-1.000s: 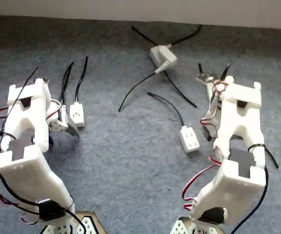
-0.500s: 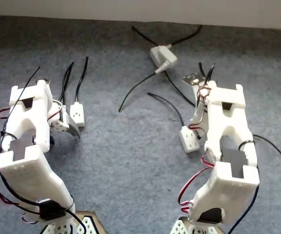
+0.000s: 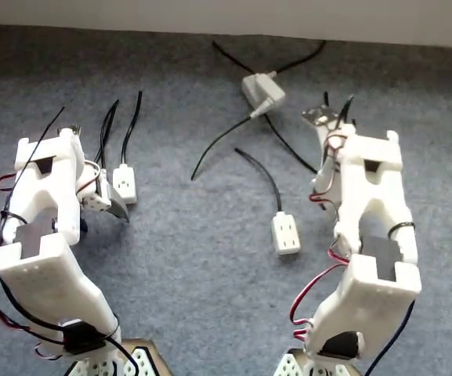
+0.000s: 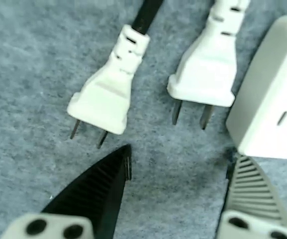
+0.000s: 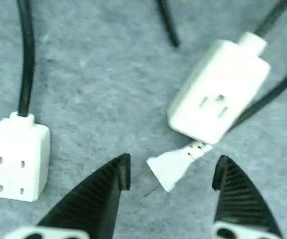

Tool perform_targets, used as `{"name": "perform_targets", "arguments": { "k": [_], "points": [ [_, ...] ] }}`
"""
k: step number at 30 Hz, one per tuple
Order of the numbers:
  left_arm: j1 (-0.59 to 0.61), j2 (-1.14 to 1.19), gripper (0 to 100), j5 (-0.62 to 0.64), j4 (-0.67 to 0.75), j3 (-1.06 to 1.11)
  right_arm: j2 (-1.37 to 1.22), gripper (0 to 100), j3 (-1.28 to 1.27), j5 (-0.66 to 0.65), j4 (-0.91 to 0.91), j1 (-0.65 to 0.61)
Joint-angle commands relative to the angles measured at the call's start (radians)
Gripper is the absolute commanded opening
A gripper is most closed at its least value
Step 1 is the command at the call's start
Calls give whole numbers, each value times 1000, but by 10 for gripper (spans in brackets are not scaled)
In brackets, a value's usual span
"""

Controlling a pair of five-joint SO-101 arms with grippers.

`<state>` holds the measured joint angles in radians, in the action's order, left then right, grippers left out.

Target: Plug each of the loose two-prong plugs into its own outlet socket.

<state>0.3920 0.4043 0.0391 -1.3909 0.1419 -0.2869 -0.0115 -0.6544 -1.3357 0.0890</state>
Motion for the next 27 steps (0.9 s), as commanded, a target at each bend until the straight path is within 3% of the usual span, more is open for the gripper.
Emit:
{"name": "perform_targets", "arguments": {
  "k": [1, 8, 11, 15, 23, 27],
  "points": [
    [-22, -15, 313, 9, 8, 1, 82, 260, 113, 14, -85, 79],
    [-22, -13, 313, 9, 9, 1, -8, 259, 128, 284, -96, 64],
    [-24, -13, 313, 9, 9, 1, -62, 200, 128, 359, -96, 33],
    [-24, -12, 313, 9, 9, 1, -99, 86, 130, 397, -96, 19],
    [-38, -12, 313, 9, 8, 1, -173, 96, 131, 400, -97, 21],
    [-38, -10, 313, 9, 8, 1, -185, 47, 130, 393, -93, 22]
  ]
}}
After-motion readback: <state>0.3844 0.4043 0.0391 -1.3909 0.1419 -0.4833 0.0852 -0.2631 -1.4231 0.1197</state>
